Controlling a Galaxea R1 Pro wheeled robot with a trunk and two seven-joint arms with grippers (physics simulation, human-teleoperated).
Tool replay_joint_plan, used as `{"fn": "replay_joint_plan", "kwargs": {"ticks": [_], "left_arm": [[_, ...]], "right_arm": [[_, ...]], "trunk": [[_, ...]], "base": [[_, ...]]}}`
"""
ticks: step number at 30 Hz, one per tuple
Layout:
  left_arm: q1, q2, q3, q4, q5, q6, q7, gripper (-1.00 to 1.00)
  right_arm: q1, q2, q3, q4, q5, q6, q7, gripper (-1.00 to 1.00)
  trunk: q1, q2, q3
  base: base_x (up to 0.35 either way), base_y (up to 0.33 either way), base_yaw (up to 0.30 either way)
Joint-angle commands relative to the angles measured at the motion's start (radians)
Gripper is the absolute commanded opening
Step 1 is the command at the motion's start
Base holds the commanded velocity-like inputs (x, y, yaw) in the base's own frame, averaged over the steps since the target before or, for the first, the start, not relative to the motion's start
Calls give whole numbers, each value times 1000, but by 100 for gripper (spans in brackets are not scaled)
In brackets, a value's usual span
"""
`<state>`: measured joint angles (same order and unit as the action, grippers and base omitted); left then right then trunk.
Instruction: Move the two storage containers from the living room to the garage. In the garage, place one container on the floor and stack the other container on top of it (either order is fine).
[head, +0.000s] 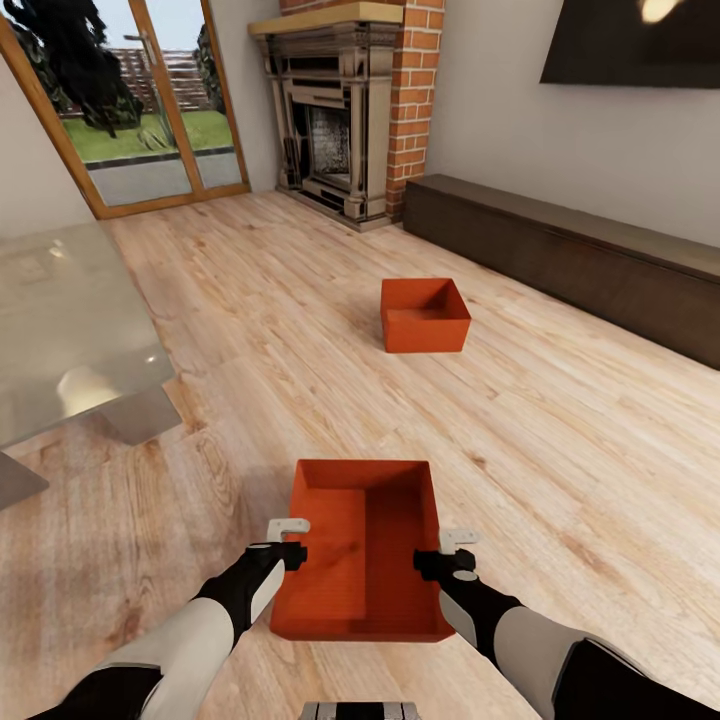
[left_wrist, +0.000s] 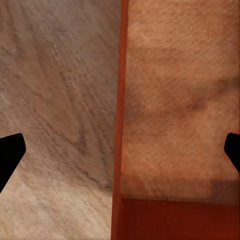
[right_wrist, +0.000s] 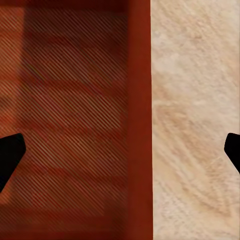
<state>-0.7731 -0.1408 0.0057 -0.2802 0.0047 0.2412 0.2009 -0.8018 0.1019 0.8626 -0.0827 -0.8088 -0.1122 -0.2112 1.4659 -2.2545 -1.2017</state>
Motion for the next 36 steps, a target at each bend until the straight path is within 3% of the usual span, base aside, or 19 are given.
{"fn": "replay_joint_plan", "kwargs": {"ticks": [1,12,22,30,36], "left_arm": [[0,0,0,-2,0,6,3,100],[0,0,0,-2,0,6,3,100],[0,1,0,-2,0,6,3,100],[0,1,0,-2,0,6,3,100],[0,1,0,-2,0,6,3,100]], "right_arm": [[0,0,9,0,-9,-3,-4,100],[0,-10,9,0,-9,-3,-4,100],[0,-20,9,0,-9,-3,-4,100],[0,-22,9,0,-9,-3,-4,100],[0,-22,9,0,-9,-3,-4,100]], "trunk": [[4,-8,-4],[11,-22,-10],[50,-92,-41],[50,-92,-41],[73,-134,-60]], "base": [[0,0,0],[0,0,0],[0,0,0],[0,0,0],[0,0,0]]}}
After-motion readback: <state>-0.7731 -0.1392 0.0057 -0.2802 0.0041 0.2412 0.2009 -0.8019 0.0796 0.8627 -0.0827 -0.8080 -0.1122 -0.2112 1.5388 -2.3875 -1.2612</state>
